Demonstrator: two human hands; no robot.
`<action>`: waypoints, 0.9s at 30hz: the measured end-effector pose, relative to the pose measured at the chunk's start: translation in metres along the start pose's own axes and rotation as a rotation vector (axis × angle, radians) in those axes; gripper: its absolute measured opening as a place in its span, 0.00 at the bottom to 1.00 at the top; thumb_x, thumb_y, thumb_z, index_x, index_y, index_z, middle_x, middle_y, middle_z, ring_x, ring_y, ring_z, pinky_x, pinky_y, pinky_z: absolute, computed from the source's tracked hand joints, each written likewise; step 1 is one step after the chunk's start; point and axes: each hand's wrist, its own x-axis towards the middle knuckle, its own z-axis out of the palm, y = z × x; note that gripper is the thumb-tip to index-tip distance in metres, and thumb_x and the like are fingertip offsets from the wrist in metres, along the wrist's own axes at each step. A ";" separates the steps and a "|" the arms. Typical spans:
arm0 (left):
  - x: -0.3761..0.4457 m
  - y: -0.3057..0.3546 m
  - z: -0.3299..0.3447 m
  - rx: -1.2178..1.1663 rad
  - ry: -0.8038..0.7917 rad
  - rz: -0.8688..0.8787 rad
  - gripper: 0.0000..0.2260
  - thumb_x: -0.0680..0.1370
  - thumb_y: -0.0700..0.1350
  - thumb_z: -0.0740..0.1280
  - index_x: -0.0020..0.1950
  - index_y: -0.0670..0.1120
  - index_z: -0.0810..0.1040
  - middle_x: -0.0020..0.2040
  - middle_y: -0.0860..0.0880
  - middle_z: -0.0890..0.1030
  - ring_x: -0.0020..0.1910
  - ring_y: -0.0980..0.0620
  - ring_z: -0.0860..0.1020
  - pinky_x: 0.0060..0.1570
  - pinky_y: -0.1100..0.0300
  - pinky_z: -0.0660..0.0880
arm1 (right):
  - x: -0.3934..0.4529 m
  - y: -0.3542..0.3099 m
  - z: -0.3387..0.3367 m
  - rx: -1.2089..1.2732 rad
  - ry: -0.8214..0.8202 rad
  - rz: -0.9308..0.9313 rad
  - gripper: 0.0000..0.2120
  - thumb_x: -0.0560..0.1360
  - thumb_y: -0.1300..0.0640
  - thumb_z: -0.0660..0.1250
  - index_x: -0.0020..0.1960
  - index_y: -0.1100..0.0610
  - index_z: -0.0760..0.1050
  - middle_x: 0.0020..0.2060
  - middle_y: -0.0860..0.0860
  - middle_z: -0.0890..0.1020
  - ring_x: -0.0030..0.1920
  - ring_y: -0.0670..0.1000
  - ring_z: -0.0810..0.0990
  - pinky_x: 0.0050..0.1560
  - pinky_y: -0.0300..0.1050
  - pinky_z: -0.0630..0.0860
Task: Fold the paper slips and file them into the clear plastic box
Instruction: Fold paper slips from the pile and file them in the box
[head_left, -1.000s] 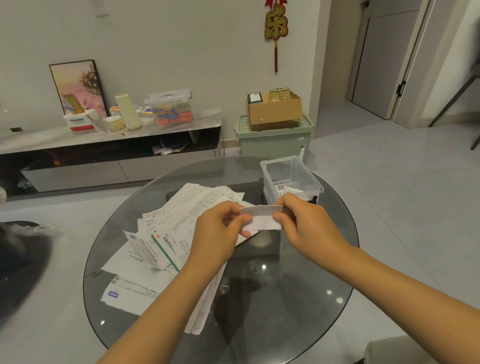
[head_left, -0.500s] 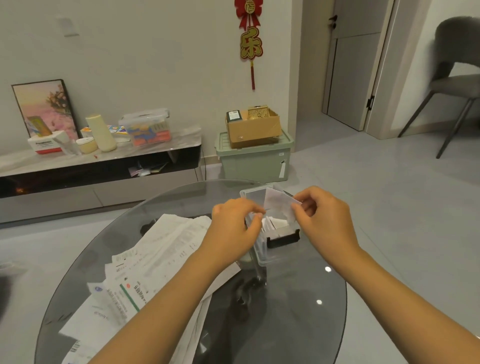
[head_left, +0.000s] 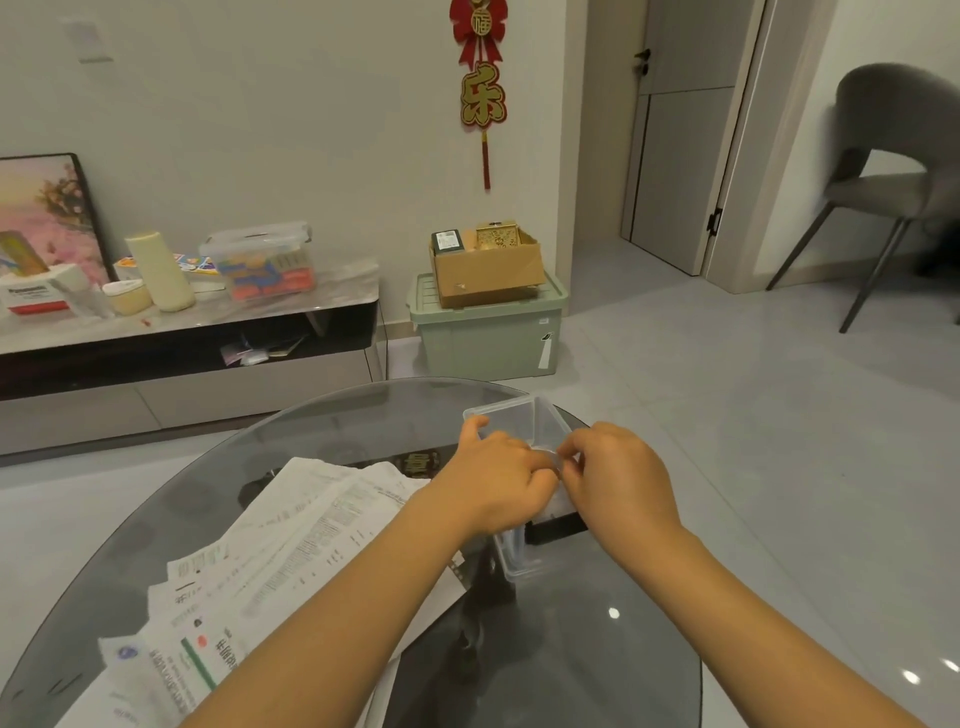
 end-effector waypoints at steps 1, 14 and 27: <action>0.003 -0.002 0.001 -0.009 -0.020 -0.007 0.30 0.72 0.53 0.40 0.53 0.48 0.80 0.49 0.47 0.80 0.54 0.52 0.72 0.69 0.49 0.39 | 0.002 0.001 0.000 -0.045 -0.032 0.012 0.10 0.78 0.56 0.60 0.53 0.55 0.79 0.48 0.51 0.78 0.50 0.50 0.75 0.46 0.41 0.71; 0.006 -0.010 0.007 -0.229 0.058 -0.089 0.26 0.76 0.50 0.44 0.52 0.42 0.80 0.45 0.47 0.81 0.53 0.53 0.75 0.70 0.54 0.37 | 0.010 0.001 -0.009 -0.206 -0.247 0.108 0.09 0.74 0.56 0.62 0.46 0.57 0.80 0.45 0.50 0.69 0.41 0.51 0.71 0.38 0.42 0.68; -0.003 0.003 0.001 -0.300 0.035 -0.122 0.19 0.80 0.43 0.50 0.69 0.51 0.69 0.64 0.49 0.76 0.68 0.54 0.67 0.73 0.47 0.37 | 0.005 0.010 -0.010 -0.017 -0.149 0.053 0.10 0.77 0.54 0.61 0.53 0.52 0.80 0.47 0.48 0.70 0.52 0.50 0.73 0.46 0.42 0.71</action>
